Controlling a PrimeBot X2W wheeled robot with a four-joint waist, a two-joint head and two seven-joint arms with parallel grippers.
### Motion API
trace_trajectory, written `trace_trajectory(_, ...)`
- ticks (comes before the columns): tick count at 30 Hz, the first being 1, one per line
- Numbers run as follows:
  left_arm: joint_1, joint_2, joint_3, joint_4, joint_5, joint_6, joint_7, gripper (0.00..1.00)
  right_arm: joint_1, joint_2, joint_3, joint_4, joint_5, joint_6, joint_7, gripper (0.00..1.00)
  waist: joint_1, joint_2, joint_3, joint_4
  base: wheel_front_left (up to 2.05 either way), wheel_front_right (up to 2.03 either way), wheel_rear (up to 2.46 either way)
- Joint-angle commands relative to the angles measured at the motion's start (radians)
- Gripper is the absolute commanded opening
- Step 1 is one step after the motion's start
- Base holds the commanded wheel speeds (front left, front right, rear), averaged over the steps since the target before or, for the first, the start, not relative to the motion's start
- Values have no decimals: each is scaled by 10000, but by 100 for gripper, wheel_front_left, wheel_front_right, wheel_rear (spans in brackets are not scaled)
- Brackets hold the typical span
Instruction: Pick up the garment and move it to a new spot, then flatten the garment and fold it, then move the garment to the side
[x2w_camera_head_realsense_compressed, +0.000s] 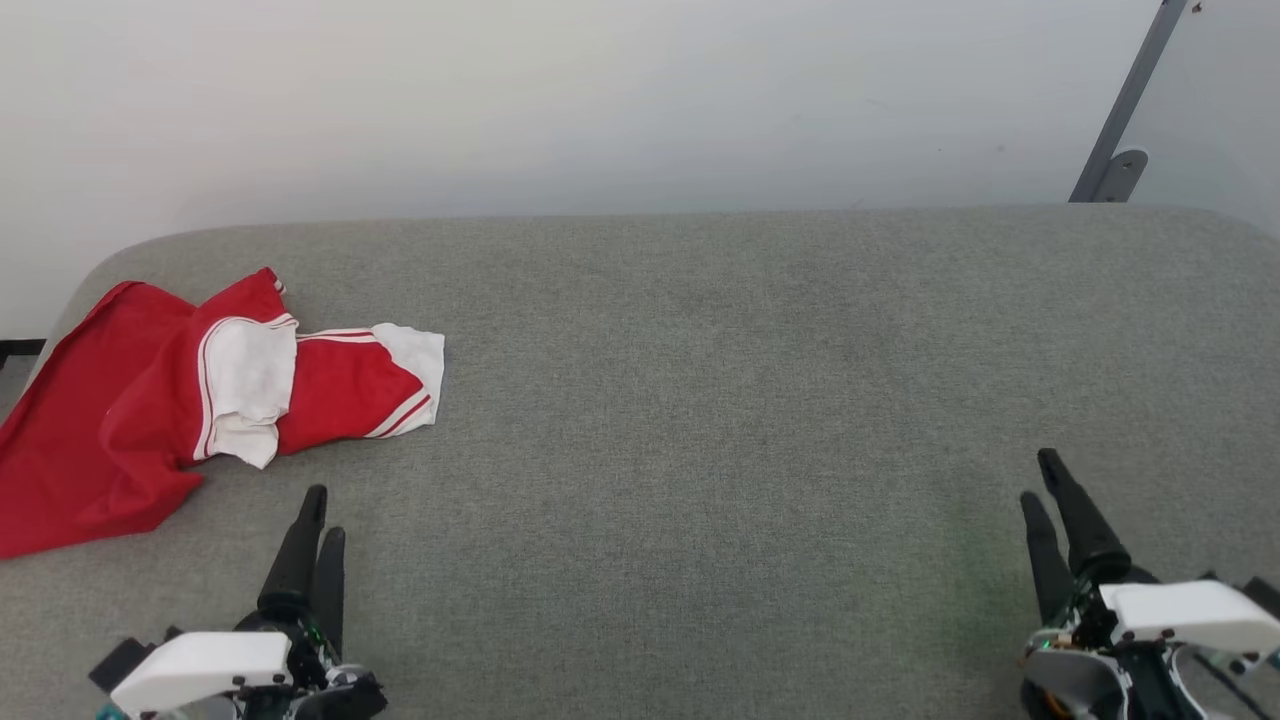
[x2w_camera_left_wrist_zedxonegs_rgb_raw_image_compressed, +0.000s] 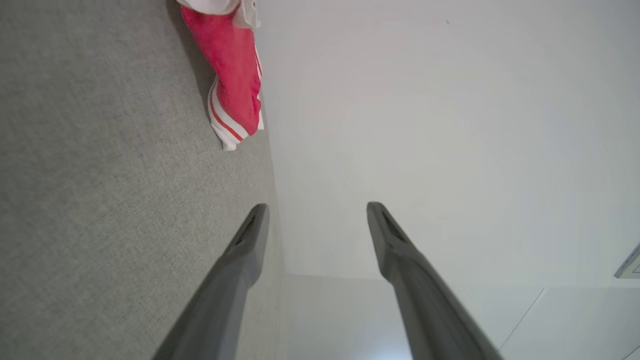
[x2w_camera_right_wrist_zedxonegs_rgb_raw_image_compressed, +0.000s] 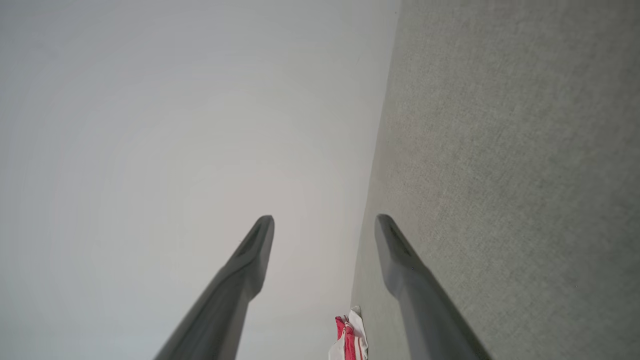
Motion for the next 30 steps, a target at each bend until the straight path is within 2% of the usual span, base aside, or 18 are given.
trace_trajectory(1, -445, 179, -77, -149, 378, -17, -169, 100, -495, -196, 32, -72, -192, 29, -101, 100, 0, 0, 4, 3, 0, 0, 0)
trace_trajectory(8, -665, 402, -226, -90, 1259, -19, -491, 100, -811, -551, 376, -11, -802, 30, -377, 100, 0, 0, 11, 13, 0, 0, 0)
trace_trajectory(22, -854, 470, 0, -268, 4174, -7, -1093, 100, -1444, -1584, 1476, 269, -2715, 33, -1266, 100, 0, 0, 10, 12, 0, 0, 0)
trace_trajectory(30, -886, 526, 71, -322, 5774, -25, -1397, 100, -1706, -1861, 1798, 418, -3962, 35, -1578, 100, 0, 0, 2, 0, 0, 0, 0)
